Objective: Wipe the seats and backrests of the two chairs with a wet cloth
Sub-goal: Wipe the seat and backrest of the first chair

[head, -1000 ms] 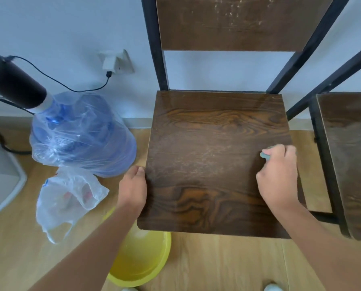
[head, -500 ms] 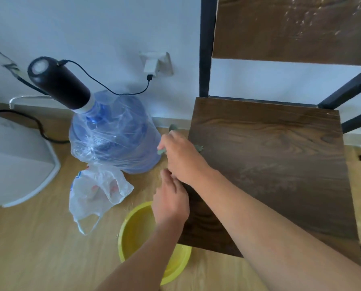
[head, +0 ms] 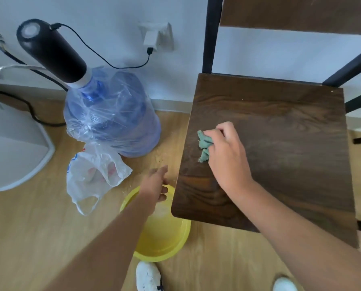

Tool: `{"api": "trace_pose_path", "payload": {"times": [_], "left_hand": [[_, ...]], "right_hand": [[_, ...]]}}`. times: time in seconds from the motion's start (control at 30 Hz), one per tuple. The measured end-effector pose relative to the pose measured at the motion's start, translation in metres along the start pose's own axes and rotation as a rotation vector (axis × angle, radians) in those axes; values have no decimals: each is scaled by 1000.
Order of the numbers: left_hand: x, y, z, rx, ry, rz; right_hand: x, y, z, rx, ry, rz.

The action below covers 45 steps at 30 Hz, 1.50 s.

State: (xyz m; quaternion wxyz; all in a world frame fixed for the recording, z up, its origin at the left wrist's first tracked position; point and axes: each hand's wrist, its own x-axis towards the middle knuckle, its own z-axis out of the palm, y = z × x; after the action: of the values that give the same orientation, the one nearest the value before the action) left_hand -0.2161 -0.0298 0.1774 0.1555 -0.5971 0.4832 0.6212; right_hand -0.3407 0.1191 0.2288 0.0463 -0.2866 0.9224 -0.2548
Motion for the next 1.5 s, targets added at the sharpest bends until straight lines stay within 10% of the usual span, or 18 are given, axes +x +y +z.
{"api": "trace_pose_path", "payload": {"times": [0.47,0.73,1.03,1.5], "left_hand": [[-23,33,-65,61,52,158],[-70,19,26,503,199,639],[-101,4,96,891,358,963],[-135,42,101,1470,177,746]], "right_hand": [[-149,-45,7,43,-360,-297],[-163,77,-51,-48,26,99],[-201,209,-130,-279,44,415],[-137,142,-119,-296,-100,428]]}}
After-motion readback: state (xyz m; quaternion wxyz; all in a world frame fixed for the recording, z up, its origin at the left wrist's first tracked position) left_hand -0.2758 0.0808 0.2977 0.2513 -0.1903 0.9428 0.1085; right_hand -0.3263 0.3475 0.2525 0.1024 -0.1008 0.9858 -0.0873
